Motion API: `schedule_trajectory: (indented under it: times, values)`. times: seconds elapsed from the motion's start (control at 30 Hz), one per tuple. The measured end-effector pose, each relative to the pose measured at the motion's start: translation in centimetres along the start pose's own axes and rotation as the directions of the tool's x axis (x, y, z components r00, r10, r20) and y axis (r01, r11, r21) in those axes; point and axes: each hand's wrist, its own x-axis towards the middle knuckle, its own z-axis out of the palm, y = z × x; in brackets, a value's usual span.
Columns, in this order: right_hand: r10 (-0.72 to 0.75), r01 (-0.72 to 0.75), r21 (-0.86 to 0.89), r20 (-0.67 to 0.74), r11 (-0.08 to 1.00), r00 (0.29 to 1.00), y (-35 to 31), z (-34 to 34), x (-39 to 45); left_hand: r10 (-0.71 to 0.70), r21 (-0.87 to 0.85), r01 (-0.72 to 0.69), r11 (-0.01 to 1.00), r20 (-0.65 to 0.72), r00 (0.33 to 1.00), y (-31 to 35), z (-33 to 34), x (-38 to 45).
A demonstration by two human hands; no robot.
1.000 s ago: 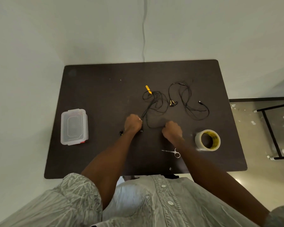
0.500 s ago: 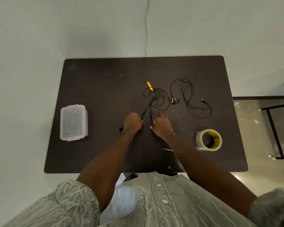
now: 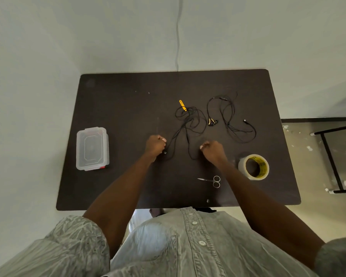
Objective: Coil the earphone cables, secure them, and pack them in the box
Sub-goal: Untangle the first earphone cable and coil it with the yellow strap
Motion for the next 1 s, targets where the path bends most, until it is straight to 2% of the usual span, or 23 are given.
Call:
schedule_trajectory:
  times: [0.13, 0.2, 0.33, 0.47, 0.53, 0.57, 0.6, 0.63, 0.67, 0.7, 0.73, 0.77, 0.8, 0.87, 0.93, 1.0]
  values:
    - [-0.171, 0.166, -0.296, 0.008, 0.941, 0.985, -0.9, 1.8, -1.4, 0.062, 0.08, -0.056, 0.995, -0.079, 0.995, -0.6, 0.5, -0.1]
    - [-0.209, 0.191, -0.374, -0.009, 0.908, 0.978, -1.4, 2.5, -1.7, 0.113, 0.133, -0.102, 0.986, -0.083, 0.99, 0.0, 0.8, 0.1]
    - [-0.229, 0.201, -0.44, -0.012, 0.875, 0.973, -1.8, 3.3, -1.7, 0.201, 0.337, -0.179, 0.924, -0.03, 0.979, 1.0, 1.6, 1.0]
    - [-0.194, 0.176, -0.436, 0.005, 0.883, 0.981, -1.7, 3.4, -1.6, 0.276, 0.633, -0.227, 0.74, 0.022, 0.961, 0.7, 2.6, 1.5]
    - [-0.179, 0.164, -0.41, 0.003, 0.897, 0.984, -1.6, 3.3, -1.7, 0.29, 0.68, -0.242, 0.692, 0.046, 0.956, 0.8, 2.7, 0.9]
    - [-0.183, 0.167, -0.404, -0.001, 0.899, 0.983, -1.6, 3.2, -1.9, 0.292, 0.651, -0.241, 0.72, 0.03, 0.956, 0.9, 2.6, 0.6]
    - [-0.191, 0.171, -0.404, -0.008, 0.899, 0.982, -1.7, 3.2, -2.0, 0.277, 0.552, -0.217, 0.805, -0.027, 0.96, 1.1, 2.3, 0.4]
    - [-0.195, 0.171, -0.397, -0.019, 0.902, 0.981, -1.7, 3.1, -2.1, 0.224, 0.354, -0.173, 0.919, -0.11, 0.968, 1.6, 2.0, 0.1]
    - [-0.206, 0.175, -0.374, -0.043, 0.911, 0.978, -1.8, 3.0, -2.1, 0.153, 0.084, -0.14, 0.987, -0.169, 0.974, 2.4, 1.2, -0.2]
    - [-0.208, 0.173, -0.338, -0.071, 0.925, 0.975, -1.9, 2.9, -2.1, 0.084, -0.165, -0.117, 0.979, -0.196, 0.977, 3.3, 0.4, -0.5]
    - [-0.207, 0.172, -0.278, -0.102, 0.945, 0.973, -2.3, 2.6, -1.9, 0.054, -0.322, -0.113, 0.94, -0.187, 0.981, 4.6, -1.0, -0.8]
    - [-0.191, 0.164, -0.192, -0.13, 0.968, 0.973, -2.8, 2.2, -1.7, 0.062, -0.404, -0.113, 0.908, -0.138, 0.989, 6.2, -2.7, -1.4]
    - [-0.179, 0.165, -0.094, -0.164, 0.982, 0.97, -3.6, 1.7, -1.5, 0.095, -0.406, -0.113, 0.907, -0.064, 0.993, 7.9, -4.4, -2.0]
    - [-0.191, 0.222, 0.115, -0.232, 0.968, 0.954, -6.2, 0.2, -1.5, 0.186, -0.273, -0.145, 0.951, 0.133, 0.973, 11.5, -8.2, -3.7]
    - [-0.286, 0.359, 0.242, -0.291, 0.901, 0.913, -10.1, -1.8, -1.8, 0.295, -0.187, -0.247, 0.951, 0.305, 0.906, 14.6, -11.4, -5.2]
    - [-0.438, 0.505, 0.281, -0.271, 0.816, 0.857, -14.5, -4.1, -2.8, 0.406, -0.22, -0.344, 0.913, 0.403, 0.82, 17.2, -13.6, -6.8]
